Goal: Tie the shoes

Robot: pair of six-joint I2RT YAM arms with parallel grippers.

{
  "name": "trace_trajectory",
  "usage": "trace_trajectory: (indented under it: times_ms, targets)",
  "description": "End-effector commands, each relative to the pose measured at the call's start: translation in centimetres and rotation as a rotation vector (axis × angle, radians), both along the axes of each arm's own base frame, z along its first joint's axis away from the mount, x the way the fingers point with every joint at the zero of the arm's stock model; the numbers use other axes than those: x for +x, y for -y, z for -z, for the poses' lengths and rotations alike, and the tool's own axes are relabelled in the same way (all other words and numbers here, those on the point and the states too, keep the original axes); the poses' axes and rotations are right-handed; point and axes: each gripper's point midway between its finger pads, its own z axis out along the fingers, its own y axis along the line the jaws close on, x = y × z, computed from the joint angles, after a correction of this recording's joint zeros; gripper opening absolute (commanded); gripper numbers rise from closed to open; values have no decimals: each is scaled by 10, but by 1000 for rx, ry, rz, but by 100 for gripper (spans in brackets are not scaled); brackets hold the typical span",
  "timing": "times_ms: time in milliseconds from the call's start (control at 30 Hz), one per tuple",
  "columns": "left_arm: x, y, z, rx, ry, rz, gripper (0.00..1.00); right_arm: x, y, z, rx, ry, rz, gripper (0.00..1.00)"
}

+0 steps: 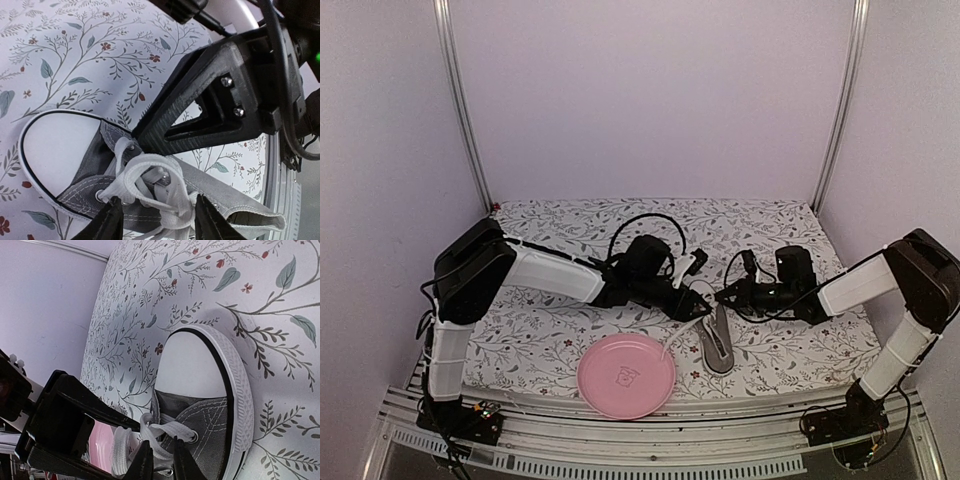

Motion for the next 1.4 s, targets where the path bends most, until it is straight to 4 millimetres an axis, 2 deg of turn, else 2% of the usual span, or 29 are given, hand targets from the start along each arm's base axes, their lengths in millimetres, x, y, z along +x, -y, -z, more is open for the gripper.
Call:
trace_trajectory:
  times_ms: [0, 33, 100, 267, 367, 467, 633, 900, 967, 1033, 1167, 1233, 1367]
  targets:
    - [4, 4, -1, -9, 22, -15, 48, 2, -1, -4, 21, 12, 4, 9]
    - [6, 4, -3, -11, 26, -28, 49, 2, 0, -4, 20, 10, 10, 7]
    - [10, 0, -5, -14, 33, -59, 57, 2, 4, -1, 10, 3, 36, 3]
    - [19, -16, -30, -69, 54, -147, 73, 1, 22, 2, -23, 5, 123, 2]
    - [22, -30, -40, -98, 49, -205, 79, -1, 38, 6, -43, -6, 177, 2]
    - [22, -40, -44, -130, 8, -245, 80, -5, 47, 11, -62, -18, 201, 2]
    - [18, -50, -34, -181, -96, -289, 79, -12, 61, 24, -110, -41, 242, 2]
    - [8, -41, -22, -251, -196, -250, 65, -24, 83, 39, -157, -93, 317, 3]
    - [8, -39, -19, -265, -208, -245, 65, -25, 83, 36, -159, -83, 306, 10]
    - [9, -35, -15, -265, -220, -240, 62, -23, 84, 29, -160, -57, 311, 32]
    - [14, -32, -1, -238, -256, -265, 51, -19, 86, 7, -149, 23, 319, 68]
    - [16, -32, 3, -239, -278, -280, 47, -18, 78, -10, -113, 82, 279, 76]
    - [18, -32, 9, -236, -307, -307, 48, -17, 54, -36, -72, 171, 183, 85]
